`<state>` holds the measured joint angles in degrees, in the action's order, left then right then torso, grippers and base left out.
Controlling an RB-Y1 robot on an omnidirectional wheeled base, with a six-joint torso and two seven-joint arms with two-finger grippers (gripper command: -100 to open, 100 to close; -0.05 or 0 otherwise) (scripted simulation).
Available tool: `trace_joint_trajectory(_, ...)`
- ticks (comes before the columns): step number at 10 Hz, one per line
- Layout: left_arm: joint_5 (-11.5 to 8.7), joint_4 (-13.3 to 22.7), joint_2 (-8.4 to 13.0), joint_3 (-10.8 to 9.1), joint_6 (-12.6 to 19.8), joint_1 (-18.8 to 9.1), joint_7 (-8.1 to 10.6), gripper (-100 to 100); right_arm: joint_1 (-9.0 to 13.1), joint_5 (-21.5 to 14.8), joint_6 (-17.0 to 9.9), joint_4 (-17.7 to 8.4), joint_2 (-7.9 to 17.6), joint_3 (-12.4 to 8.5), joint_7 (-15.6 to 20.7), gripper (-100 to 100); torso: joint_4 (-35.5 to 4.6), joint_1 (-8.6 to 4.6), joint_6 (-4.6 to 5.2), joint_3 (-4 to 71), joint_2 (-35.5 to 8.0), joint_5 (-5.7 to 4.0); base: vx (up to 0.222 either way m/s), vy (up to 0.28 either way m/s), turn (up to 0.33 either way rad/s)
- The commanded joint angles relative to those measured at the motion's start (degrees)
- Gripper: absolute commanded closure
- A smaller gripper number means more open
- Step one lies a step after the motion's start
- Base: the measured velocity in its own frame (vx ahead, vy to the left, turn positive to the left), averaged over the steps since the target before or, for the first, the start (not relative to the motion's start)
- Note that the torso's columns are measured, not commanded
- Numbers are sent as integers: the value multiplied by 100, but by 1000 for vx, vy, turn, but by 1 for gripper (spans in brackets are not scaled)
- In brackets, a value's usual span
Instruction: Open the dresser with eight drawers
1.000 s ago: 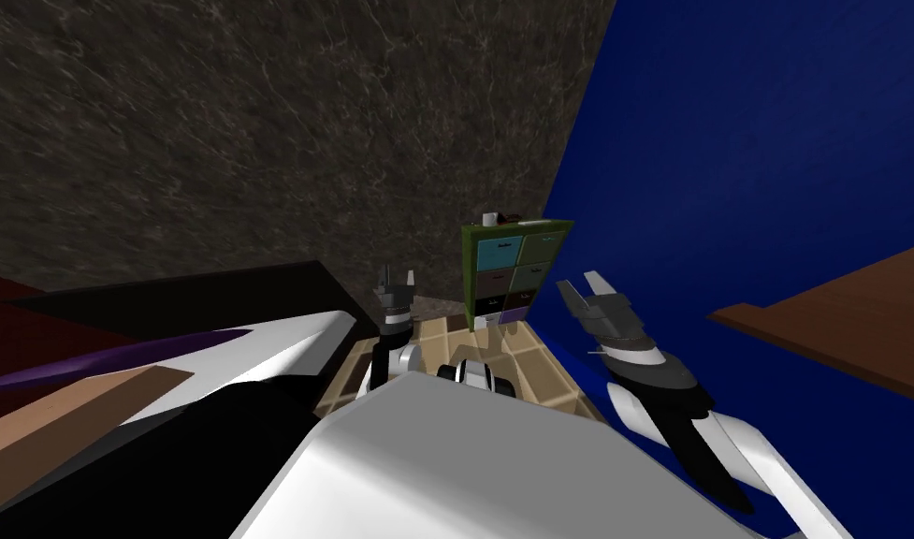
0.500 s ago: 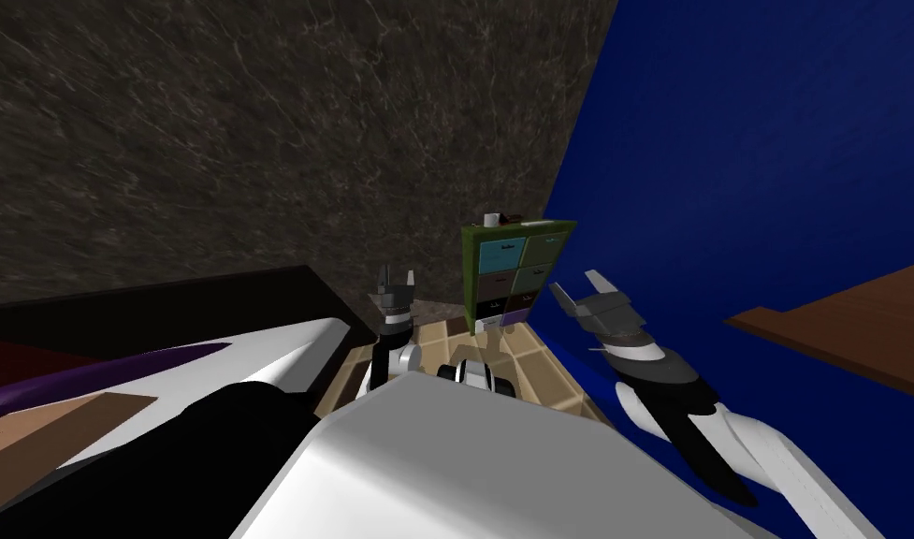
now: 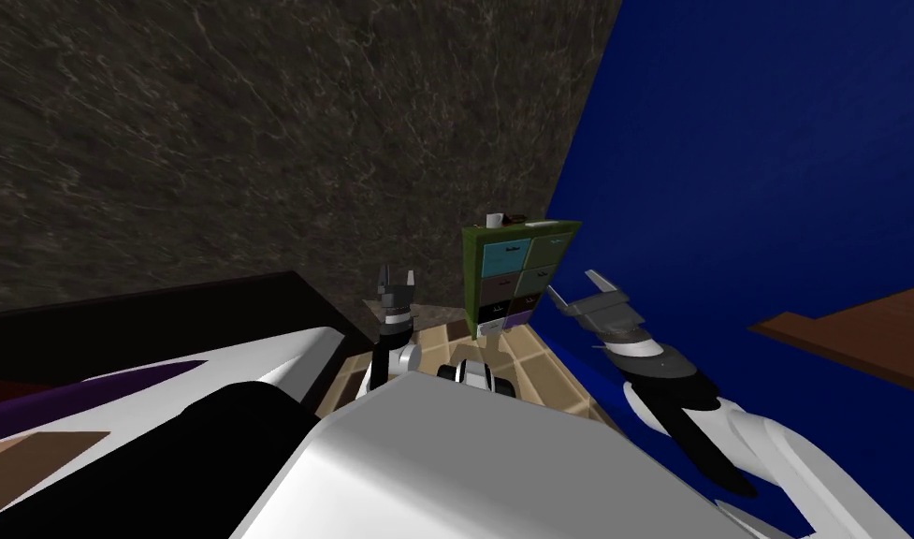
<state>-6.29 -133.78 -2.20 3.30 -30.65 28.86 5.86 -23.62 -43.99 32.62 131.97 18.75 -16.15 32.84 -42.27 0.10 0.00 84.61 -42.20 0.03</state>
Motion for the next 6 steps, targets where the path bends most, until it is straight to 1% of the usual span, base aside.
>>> trace_joint_trajectory(1, 0, 0, 0, 0, 0, 0, 0, 0, 75, -414, -27, -82, 90, -101, 416, -100, 0, -12, -1, 0, -4, -2, 97, 69, -40)
trace_joint_trajectory(2, 0, 0, 0, 0, 0, 0, 0, 0, 75, -458, -27, -82, 90, -101, 432, -100, -1, -16, 0, -2, -5, -5, 76, 59, -21)
trace_joint_trajectory(3, 0, 0, 1, 0, 0, -1, 0, 0, 122, -689, -46, -135, 145, -158, 659, -100, -3, -18, -1, -7, -14, -5, 70, 72, -33)
trace_joint_trajectory(4, 0, 0, 0, 0, 0, -1, 0, 0, 172, -851, -63, -191, 197, -210, 810, -100, -4, -10, 0, -9, -15, -3, 117, 78, -59)
trace_joint_trajectory(5, 0, 0, 0, 0, 0, 0, 0, 0, 172, -910, -63, -191, 197, -210, 882, -100, 0, -7, 0, 0, 0, -2, 108, 69, -17)
trace_joint_trajectory(6, 0, 0, 0, 0, 0, 0, 0, 0, 224, -1121, -81, -251, 246, -258, 1101, -100, 1, -9, -1, 1, -2, -2, 94, 83, -20)
